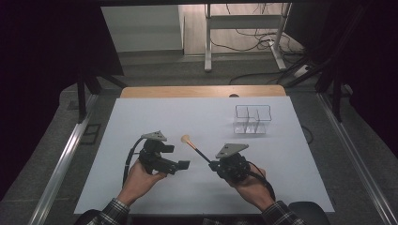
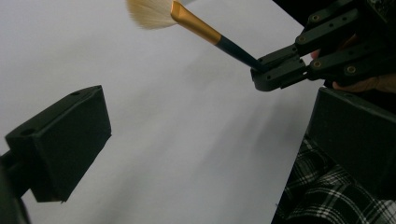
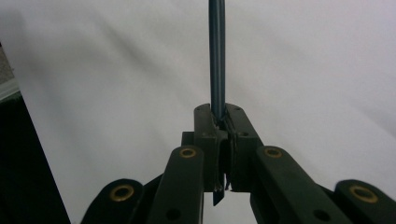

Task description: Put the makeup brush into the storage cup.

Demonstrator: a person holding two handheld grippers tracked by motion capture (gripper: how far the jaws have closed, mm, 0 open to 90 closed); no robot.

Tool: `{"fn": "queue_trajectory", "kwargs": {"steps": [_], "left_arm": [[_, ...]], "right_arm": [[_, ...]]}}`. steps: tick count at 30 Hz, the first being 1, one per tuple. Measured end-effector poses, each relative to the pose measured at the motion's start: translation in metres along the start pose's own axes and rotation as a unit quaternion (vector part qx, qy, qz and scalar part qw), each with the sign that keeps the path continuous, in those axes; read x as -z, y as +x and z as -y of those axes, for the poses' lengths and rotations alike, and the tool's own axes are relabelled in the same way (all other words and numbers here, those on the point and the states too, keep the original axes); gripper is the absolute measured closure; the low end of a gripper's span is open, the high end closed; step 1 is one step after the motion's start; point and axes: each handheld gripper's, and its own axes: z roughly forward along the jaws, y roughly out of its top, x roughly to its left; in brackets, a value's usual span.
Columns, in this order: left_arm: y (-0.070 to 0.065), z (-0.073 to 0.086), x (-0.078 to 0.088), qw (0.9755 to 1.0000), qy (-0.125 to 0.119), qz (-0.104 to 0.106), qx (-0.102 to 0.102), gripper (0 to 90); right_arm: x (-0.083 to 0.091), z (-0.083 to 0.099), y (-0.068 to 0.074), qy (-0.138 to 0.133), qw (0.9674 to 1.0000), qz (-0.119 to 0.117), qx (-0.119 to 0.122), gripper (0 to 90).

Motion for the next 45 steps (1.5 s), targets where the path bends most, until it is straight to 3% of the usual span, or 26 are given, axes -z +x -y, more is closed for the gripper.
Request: {"fn": "queue_trajectory", "kwargs": {"steps": [7,16,20,22,27,28,31,32,34,35,36,37,40,41,42,43,44,45], "left_arm": [[0.000,-0.004,-0.004,0.9999,-0.007,0.011,0.003,0.7],[0.001,-0.007,-0.007,0.9996,-0.010,0.026,0.009,10.6],[0.002,-0.006,-0.006,0.9990,-0.011,0.041,0.015,21.1],[0.004,-0.006,-0.006,0.9983,-0.014,0.053,0.021,32.4],[0.007,-0.004,-0.005,0.9961,-0.019,0.077,0.040,43.5],[0.009,-0.004,-0.004,0.9955,-0.018,0.082,0.043,49.2],[0.010,-0.003,-0.004,0.9949,-0.020,0.086,0.049,56.3],[0.011,-0.002,-0.003,0.9940,-0.024,0.091,0.056,56.3],[0.015,0.001,-0.002,0.9908,-0.034,0.110,0.071,71.8],[0.015,0.001,-0.002,0.9908,-0.034,0.110,0.071,75.3],[0.018,0.002,-0.002,0.9864,-0.042,0.137,0.080,75.3],[0.019,0.003,-0.002,0.9828,-0.047,0.155,0.089,81.4],[0.015,0.002,0.001,0.9875,-0.047,0.133,0.070,83.5],[0.015,0.002,0.001,0.9875,-0.047,0.133,0.070,83.5],[0.012,0.000,0.003,0.9901,-0.044,0.120,0.059,83.5],[0.012,0.000,0.003,0.9901,-0.044,0.120,0.059,83.5],[0.011,0.000,0.003,0.9913,-0.042,0.112,0.055,83.5],[0.009,-0.001,0.003,0.9924,-0.038,0.106,0.049,83.5]], "right_arm": [[-0.002,-0.002,0.007,-0.013,0.9999,-0.008,0.001,85.2],[-0.003,-0.004,0.014,-0.025,0.9994,-0.021,0.008,85.1],[-0.004,-0.004,0.018,-0.032,0.9991,-0.025,0.014,85.1],[-0.005,-0.005,0.019,-0.033,0.9989,-0.029,0.017,85.1],[-0.006,-0.005,0.022,-0.033,0.9987,-0.033,0.021,85.0],[-0.008,-0.004,0.022,-0.030,0.9986,-0.036,0.025,84.8],[-0.010,-0.004,0.023,-0.024,0.9986,-0.040,0.027,84.4],[-0.010,-0.004,0.023,-0.024,0.9986,-0.040,0.027,84.4],[-0.012,-0.003,0.024,-0.015,0.9984,-0.044,0.033,84.3],[-0.012,-0.003,0.024,-0.015,0.9984,-0.044,0.033,84.3],[-0.013,-0.003,0.024,-0.013,0.9983,-0.045,0.034,84.2],[-0.014,-0.003,0.025,-0.010,0.9983,-0.046,0.035,84.1],[-0.016,-0.004,0.025,-0.001,0.9983,-0.041,0.041,72.3],[-0.016,-0.004,0.024,-0.002,0.9983,-0.041,0.040,63.5],[-0.015,-0.004,0.022,0.000,0.9984,-0.043,0.037,54.3],[-0.015,-0.004,0.022,0.000,0.9984,-0.043,0.037,54.3],[-0.014,-0.005,0.020,0.000,0.9984,-0.047,0.031,45.8],[-0.014,-0.007,0.015,-0.005,0.9977,-0.067,0.006,31.8]]}}
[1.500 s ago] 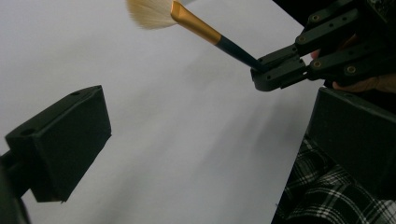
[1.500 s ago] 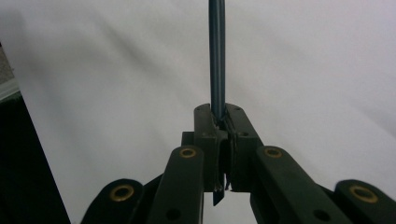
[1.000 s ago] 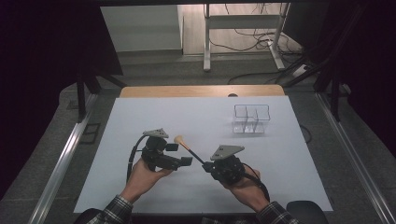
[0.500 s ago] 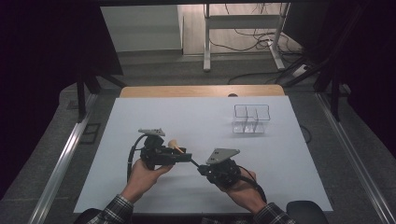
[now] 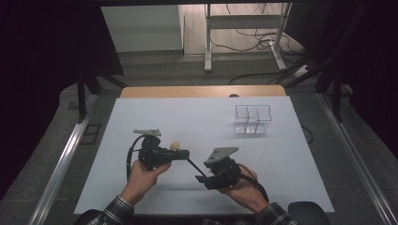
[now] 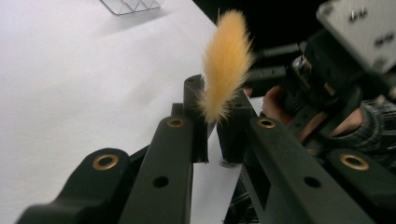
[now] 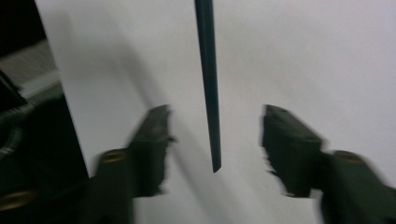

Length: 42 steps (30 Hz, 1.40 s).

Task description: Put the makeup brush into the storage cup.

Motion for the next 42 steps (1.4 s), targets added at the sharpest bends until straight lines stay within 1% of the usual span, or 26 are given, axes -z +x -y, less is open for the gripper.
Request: {"fn": "queue_trajectory", "kwargs": {"steps": [2,3,4,5,10,13,15,16,17,18,19,20,21,22,23,24,25,27,31,35,36,37,38,39,40,42], "left_arm": [[-0.003,0.000,-0.003,0.9999,0.006,-0.012,-0.010,83.5],[-0.006,0.000,-0.005,0.9997,0.013,-0.014,-0.016,83.5],[-0.010,0.000,-0.009,0.9991,0.022,-0.023,-0.028,83.5],[-0.010,0.000,-0.009,0.9991,0.022,-0.023,-0.028,83.4],[-0.019,0.000,-0.017,0.9976,0.040,-0.031,-0.047,83.4],[-0.022,0.000,-0.021,0.9970,0.048,-0.032,-0.052,83.4],[-0.023,0.000,-0.023,0.9971,0.048,-0.029,-0.052,83.4],[-0.024,0.001,-0.024,0.9969,0.050,-0.029,-0.053,83.4],[-0.024,0.001,-0.025,0.9968,0.051,-0.028,-0.054,83.4],[-0.024,0.001,-0.025,0.9969,0.051,-0.027,-0.054,83.3],[-0.025,0.001,-0.026,0.9969,0.051,-0.026,-0.054,83.3],[-0.025,0.001,-0.026,0.9970,0.050,-0.026,-0.053,83.3],[-0.025,0.002,-0.026,0.9972,0.047,-0.026,-0.053,83.3],[-0.024,0.002,-0.026,0.9973,0.046,-0.025,-0.051,83.3],[-0.024,0.002,-0.026,0.9975,0.045,-0.024,-0.050,83.3],[-0.024,0.002,-0.026,0.9975,0.045,-0.024,-0.050,83.3],[-0.024,0.002,-0.026,0.9975,0.044,-0.023,-0.049,83.2],[-0.024,0.002,-0.026,0.9976,0.046,-0.020,-0.049,83.1],[-0.024,0.003,-0.027,0.9972,0.046,-0.020,-0.055,82.0],[-0.024,0.002,-0.024,0.9970,0.038,-0.027,-0.061,66.4],[-0.024,0.001,-0.022,0.9968,0.037,-0.032,-0.064,60.9],[-0.024,0.001,-0.021,0.9964,0.035,-0.039,-0.067,60.9],[-0.024,0.002,-0.019,0.9959,0.029,-0.051,-0.069,52.8],[-0.024,0.002,-0.019,0.9959,0.029,-0.051,-0.069,49.3],[-0.023,0.001,-0.018,0.9953,0.032,-0.056,-0.072,49.3],[-0.023,0.002,-0.017,0.9936,0.034,-0.070,-0.081,40.7]], "right_arm": [[-0.001,-0.001,-0.004,-0.003,0.9998,-0.015,-0.016,22.5],[-0.001,-0.001,-0.004,-0.003,0.9998,-0.015,-0.016,22.5],[-0.002,-0.001,-0.004,-0.008,0.9997,-0.012,-0.021,12.3],[-0.002,-0.002,-0.003,-0.008,0.9998,-0.007,-0.019,8.9],[-0.003,-0.006,0.002,-0.001,0.9997,0.016,-0.018,4.3],[-0.003,-0.007,0.003,-0.003,0.9997,0.019,-0.017,10.9],[-0.001,-0.009,0.005,-0.010,0.9997,0.019,-0.012,23.8],[-0.001,-0.010,0.008,-0.018,0.9997,0.019,-0.005,36.4],[-0.001,-0.010,0.008,-0.018,0.9997,0.019,-0.005,36.4],[-0.001,-0.011,0.009,-0.019,0.9997,0.015,-0.003,41.6],[-0.002,-0.012,0.011,-0.017,0.9998,0.011,0.004,52.7],[-0.002,-0.012,0.011,-0.017,0.9998,0.011,0.004,52.7],[-0.003,-0.012,0.013,-0.011,0.9999,0.003,0.006,61.8],[-0.003,-0.012,0.013,-0.011,0.9999,0.003,0.006,61.8],[-0.005,-0.012,0.014,-0.004,0.9999,0.006,0.009,68.9],[-0.005,-0.012,0.014,-0.004,0.9999,0.006,0.009,68.9],[-0.005,-0.011,0.014,-0.003,0.9999,0.005,0.010,76.5],[-0.005,-0.010,0.013,-0.003,0.9999,0.006,0.013,82.2],[-0.005,-0.010,0.012,0.001,0.9999,-0.003,0.013,83.2],[-0.005,-0.010,0.010,0.004,1.0000,-0.003,0.008,83.4],[-0.004,-0.010,0.008,0.003,1.0000,0.000,0.001,83.5],[-0.004,-0.010,0.008,0.003,1.0000,0.000,0.001,83.5],[-0.004,-0.010,0.005,0.002,1.0000,0.001,-0.004,83.4],[-0.004,-0.010,0.005,0.002,1.0000,0.001,-0.004,83.4],[-0.003,-0.010,0.004,0.003,1.0000,0.003,-0.007,83.5],[-0.003,-0.009,0.002,0.003,0.9999,0.003,-0.012,83.4]]}}
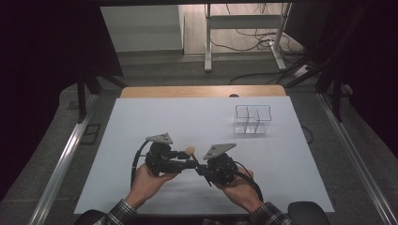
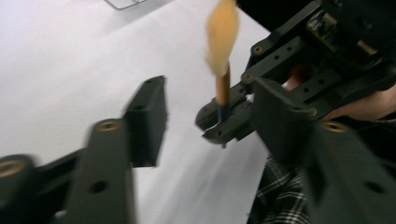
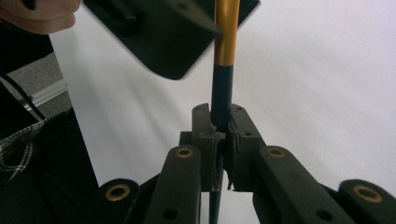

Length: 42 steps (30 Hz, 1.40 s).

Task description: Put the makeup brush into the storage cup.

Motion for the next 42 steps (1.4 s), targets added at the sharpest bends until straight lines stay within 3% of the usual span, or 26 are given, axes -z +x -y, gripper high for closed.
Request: {"fn": "queue_trajectory", "kwargs": {"steps": [7,10,16,26,36,42], "left_arm": [[-0.004,0.002,-0.003,0.9986,0.022,-0.036,-0.031,20.5],[-0.007,0.004,-0.004,0.9971,0.032,-0.051,-0.047,16.1],[-0.008,0.006,-0.003,0.9954,0.039,-0.067,-0.056,9.2],[-0.003,0.014,0.008,0.9935,0.043,-0.093,-0.050,4.3],[-0.001,0.022,0.013,0.9868,0.060,-0.136,-0.065,1.4],[0.001,0.027,0.019,0.9843,0.071,-0.145,-0.070,0.0]], "right_arm": [[0.003,0.001,-0.004,-0.001,0.9999,0.011,-0.004,83.3],[0.005,0.001,-0.005,-0.007,0.9998,0.015,-0.007,83.3],[0.008,0.002,-0.006,-0.011,0.9997,0.020,0.001,83.3],[0.012,0.002,-0.010,-0.011,0.9996,0.027,0.000,83.2],[0.019,0.003,-0.016,-0.013,0.9995,0.030,-0.005,83.2],[0.023,0.004,-0.020,-0.013,0.9994,0.031,-0.007,83.1]]}}
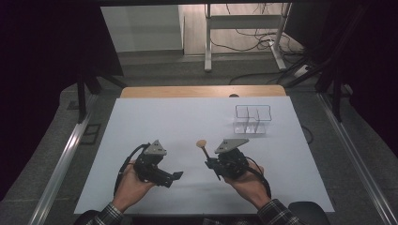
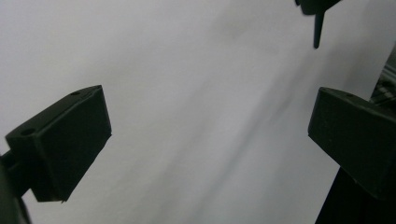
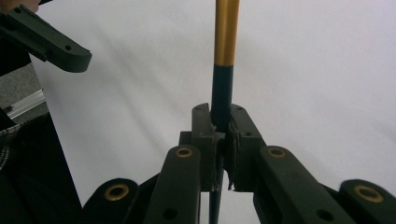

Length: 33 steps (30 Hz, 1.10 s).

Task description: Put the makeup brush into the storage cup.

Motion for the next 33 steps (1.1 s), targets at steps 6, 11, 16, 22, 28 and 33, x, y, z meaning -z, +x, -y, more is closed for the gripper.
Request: {"fn": "queue_trajectory", "kwargs": {"steps": [6,11,16,22,28,33], "left_arm": [[0.005,0.008,0.006,0.9999,0.001,-0.015,0.004,0.0],[0.011,0.017,0.014,0.9993,0.001,-0.035,0.011,0.0],[0.017,0.025,0.021,0.9986,-0.003,-0.049,0.020,0.0],[0.019,0.032,0.025,0.9977,0.002,-0.065,0.018,0.0],[0.022,0.038,0.029,0.9972,0.004,-0.071,0.022,0.0],[0.025,0.044,0.033,0.9968,0.002,-0.075,0.029,0.0]], "right_arm": [[0.003,0.001,-0.004,-0.004,1.0000,0.003,-0.003,83.1],[0.008,0.002,-0.008,-0.010,0.9999,0.009,-0.007,83.1],[0.013,0.003,-0.013,-0.017,0.9996,0.015,-0.016,83.1],[0.019,0.004,-0.019,-0.022,0.9992,0.026,-0.021,83.1],[0.025,0.006,-0.026,-0.028,0.9987,0.034,-0.025,83.1],[0.030,0.009,-0.032,-0.033,0.9980,0.043,-0.032,83.1]]}}
